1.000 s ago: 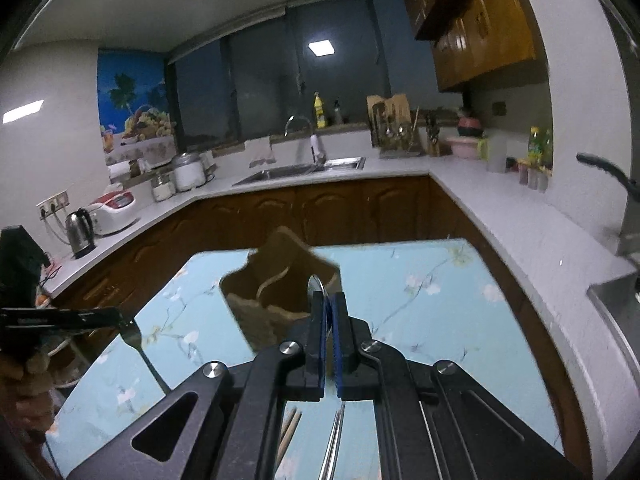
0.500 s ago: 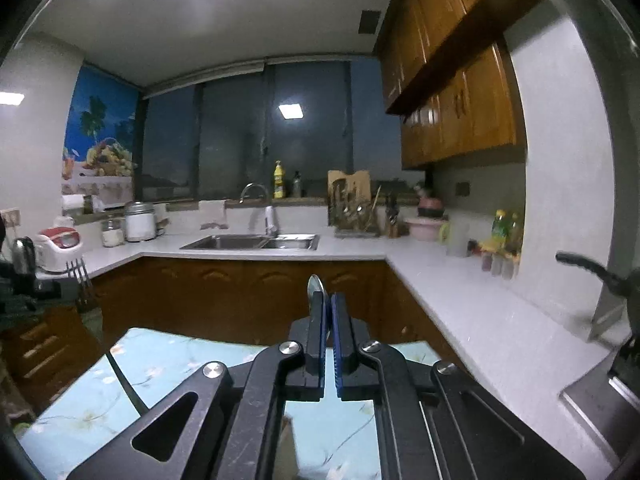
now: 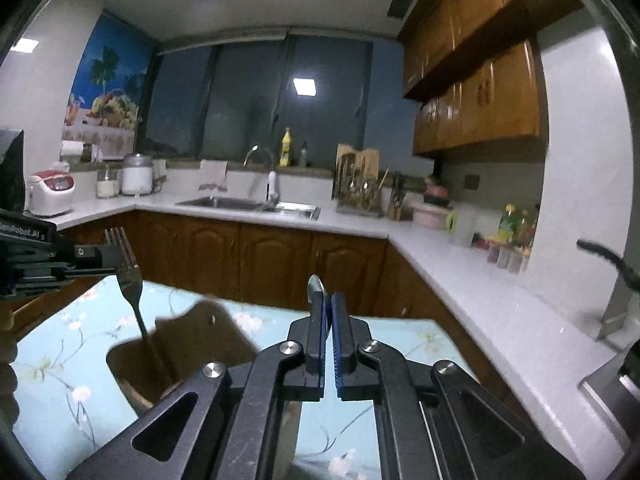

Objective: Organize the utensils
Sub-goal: 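Lift the fork with the left tool while the right tool carries the spoon to the wooden holder, then open the left tool over the holder while the right tool releases the spoon into it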

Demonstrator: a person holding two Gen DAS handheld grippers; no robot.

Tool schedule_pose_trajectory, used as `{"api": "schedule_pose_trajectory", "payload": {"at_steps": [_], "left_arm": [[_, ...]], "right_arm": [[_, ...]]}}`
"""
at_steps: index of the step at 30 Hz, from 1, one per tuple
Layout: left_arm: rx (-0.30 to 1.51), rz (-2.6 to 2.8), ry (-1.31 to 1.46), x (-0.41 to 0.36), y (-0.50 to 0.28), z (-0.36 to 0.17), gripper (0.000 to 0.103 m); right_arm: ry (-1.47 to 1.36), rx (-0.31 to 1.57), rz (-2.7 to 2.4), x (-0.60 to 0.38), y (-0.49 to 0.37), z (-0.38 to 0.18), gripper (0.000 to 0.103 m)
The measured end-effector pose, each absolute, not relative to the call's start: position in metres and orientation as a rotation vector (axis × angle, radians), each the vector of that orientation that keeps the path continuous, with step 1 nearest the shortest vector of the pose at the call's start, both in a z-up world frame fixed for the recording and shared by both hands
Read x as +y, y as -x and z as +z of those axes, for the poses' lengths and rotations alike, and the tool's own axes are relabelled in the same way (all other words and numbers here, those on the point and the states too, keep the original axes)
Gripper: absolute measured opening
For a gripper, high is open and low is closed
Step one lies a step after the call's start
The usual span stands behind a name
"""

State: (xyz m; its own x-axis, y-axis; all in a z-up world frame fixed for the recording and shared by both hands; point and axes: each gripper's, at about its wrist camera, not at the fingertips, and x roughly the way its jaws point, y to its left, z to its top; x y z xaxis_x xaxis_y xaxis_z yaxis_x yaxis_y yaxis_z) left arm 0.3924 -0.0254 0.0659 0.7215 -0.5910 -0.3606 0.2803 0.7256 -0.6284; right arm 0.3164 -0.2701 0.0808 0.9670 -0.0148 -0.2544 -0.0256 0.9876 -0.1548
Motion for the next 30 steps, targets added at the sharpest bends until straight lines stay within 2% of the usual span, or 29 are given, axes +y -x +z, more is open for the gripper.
{"api": "schedule_pose_trajectory", "payload": {"at_steps": [7, 19, 21, 23, 24, 26, 27, 30], "left_arm": [[0.632, -0.498, 0.519, -0.034, -0.388, 0.047, 0.004], [0.666, -0.471, 0.512, -0.034, -0.393, 0.051, 0.005], [0.672, -0.463, 0.521, -0.030, -0.393, 0.050, 0.009], [0.673, -0.454, 0.532, -0.026, -0.390, 0.051, 0.024], [0.668, -0.454, 0.537, -0.024, -0.388, 0.052, 0.027], [0.655, -0.443, 0.536, -0.021, -0.382, 0.056, 0.034], [0.652, -0.443, 0.535, -0.019, -0.378, 0.058, 0.038], [0.637, -0.430, 0.532, -0.011, -0.364, 0.066, 0.052]], "right_arm": [[0.101, 0.354, 0.060, -0.282, -0.327, 0.067, 0.003], [0.048, 0.417, 0.082, -0.290, -0.335, 0.065, 0.003], [0.033, 0.431, 0.098, -0.292, -0.336, 0.065, 0.005], [0.015, 0.430, 0.103, -0.294, -0.334, 0.066, 0.005], [0.004, 0.431, 0.108, -0.295, -0.333, 0.067, 0.008], [-0.022, 0.428, 0.117, -0.299, -0.329, 0.070, 0.024], [-0.041, 0.424, 0.126, -0.302, -0.325, 0.072, 0.037], [-0.085, 0.402, 0.127, -0.309, -0.311, 0.080, 0.056]]}}
